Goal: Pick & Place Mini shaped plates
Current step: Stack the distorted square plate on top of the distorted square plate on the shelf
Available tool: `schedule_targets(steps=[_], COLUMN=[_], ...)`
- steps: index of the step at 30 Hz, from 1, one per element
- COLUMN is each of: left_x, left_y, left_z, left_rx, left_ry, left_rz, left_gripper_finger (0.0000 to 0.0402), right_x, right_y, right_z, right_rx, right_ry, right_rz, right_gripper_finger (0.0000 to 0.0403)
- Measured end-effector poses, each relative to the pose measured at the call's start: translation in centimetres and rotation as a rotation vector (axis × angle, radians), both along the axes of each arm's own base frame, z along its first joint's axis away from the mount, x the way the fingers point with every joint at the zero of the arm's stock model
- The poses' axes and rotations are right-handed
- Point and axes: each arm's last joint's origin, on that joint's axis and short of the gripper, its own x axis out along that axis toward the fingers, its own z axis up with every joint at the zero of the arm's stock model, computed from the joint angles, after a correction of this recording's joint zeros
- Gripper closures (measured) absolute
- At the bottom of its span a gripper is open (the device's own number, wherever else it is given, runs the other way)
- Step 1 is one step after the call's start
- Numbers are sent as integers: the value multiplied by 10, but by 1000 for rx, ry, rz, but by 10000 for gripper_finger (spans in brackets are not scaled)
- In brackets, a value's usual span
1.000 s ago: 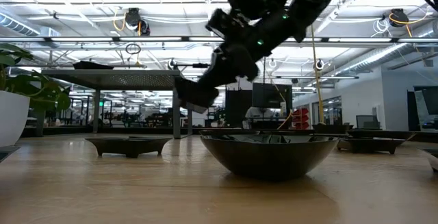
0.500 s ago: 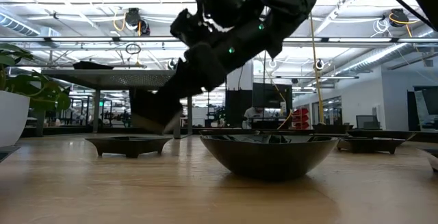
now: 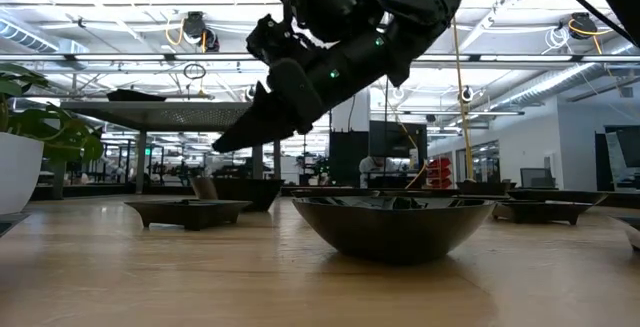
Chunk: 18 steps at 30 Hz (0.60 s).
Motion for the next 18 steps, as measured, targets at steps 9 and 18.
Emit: schedule_targets(steps=[9, 18], left_x=[-10, 6], left_y=[-5, -18], left_z=[-38, -79], left_rx=[58, 301], left_ry=[405, 725], left_rz=[-28, -213], left_gripper_finger=[250, 250], right_x=[-33, -117], right_y=[-8, -18], right_z=[85, 173], right_rx=[-103, -228], right_ry=[-40, 31], right_rz=[-78, -271], right_gripper_finger=[242, 257])
